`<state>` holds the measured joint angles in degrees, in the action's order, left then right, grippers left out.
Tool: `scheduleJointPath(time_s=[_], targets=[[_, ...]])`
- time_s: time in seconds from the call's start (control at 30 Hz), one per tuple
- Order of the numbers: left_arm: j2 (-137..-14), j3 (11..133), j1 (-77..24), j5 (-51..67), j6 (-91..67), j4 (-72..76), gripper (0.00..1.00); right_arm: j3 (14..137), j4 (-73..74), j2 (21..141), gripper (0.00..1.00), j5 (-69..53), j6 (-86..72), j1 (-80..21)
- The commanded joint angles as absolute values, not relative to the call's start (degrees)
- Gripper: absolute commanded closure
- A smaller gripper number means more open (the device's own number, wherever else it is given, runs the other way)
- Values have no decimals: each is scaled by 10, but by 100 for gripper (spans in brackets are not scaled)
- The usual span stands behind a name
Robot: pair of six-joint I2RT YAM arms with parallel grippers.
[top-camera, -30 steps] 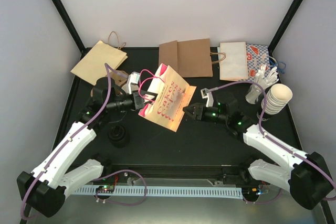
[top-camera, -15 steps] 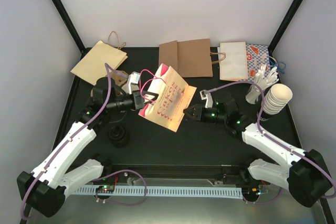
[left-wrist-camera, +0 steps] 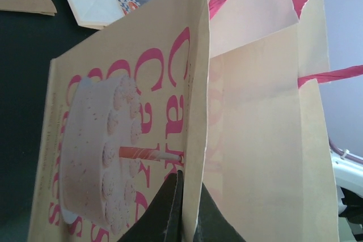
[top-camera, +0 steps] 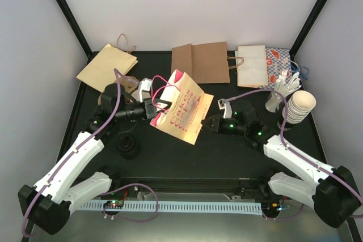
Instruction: Pack the takeout coffee
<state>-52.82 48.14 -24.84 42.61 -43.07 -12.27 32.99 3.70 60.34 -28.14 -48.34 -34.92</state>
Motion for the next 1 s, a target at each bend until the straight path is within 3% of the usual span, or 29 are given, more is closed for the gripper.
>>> scheduleJointPath(time_s=[0.0, 0.5, 0.97], targets=[[-516, 499, -245, 408, -412, -134, 98, 319, 59, 560, 99, -266, -472, -351], [-506, 505, -158, 428, -361, -194, 98, 289, 117, 457, 99, -289, -455, -309], [-509, 505, -99, 448, -332, -225, 98, 241, 86, 443, 99, -409, -428, -210]])
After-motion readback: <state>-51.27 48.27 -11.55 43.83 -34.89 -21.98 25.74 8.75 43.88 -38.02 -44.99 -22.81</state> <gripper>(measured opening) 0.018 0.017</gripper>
